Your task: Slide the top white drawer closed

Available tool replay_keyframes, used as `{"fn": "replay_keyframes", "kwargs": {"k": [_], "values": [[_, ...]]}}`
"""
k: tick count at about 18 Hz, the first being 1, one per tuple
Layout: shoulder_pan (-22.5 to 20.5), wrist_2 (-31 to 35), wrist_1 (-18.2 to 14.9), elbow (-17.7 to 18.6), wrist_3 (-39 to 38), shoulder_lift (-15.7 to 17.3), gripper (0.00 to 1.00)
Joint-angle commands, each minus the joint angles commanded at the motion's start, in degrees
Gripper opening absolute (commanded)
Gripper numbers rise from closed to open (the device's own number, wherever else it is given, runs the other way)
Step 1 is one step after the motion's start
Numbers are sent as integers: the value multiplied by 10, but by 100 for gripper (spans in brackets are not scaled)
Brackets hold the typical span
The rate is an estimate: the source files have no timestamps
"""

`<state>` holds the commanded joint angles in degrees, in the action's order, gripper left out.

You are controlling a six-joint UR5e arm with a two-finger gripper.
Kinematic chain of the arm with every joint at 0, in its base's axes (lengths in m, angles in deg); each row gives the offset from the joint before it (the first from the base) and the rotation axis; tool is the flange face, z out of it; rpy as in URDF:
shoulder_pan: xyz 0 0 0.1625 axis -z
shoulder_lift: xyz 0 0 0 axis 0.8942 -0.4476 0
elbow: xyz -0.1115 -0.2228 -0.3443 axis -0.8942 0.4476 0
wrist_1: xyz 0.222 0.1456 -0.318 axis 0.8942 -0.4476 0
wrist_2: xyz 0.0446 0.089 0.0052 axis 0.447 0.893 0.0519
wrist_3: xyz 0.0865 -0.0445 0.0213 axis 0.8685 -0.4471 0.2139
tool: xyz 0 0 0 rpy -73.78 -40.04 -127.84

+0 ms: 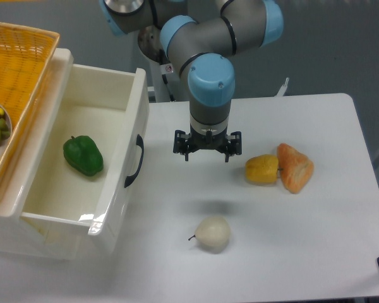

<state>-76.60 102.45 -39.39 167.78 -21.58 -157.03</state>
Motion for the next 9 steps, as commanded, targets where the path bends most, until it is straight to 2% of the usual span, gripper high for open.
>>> {"fn": "replay_keyframes", "kwargs": {"k": [2,5,9], "values": [[1,-3,1,-1,-39,-2,100],[1,-3,1,-5,-46,-4,100],[2,-5,18,-7,-55,-17,100]]}}
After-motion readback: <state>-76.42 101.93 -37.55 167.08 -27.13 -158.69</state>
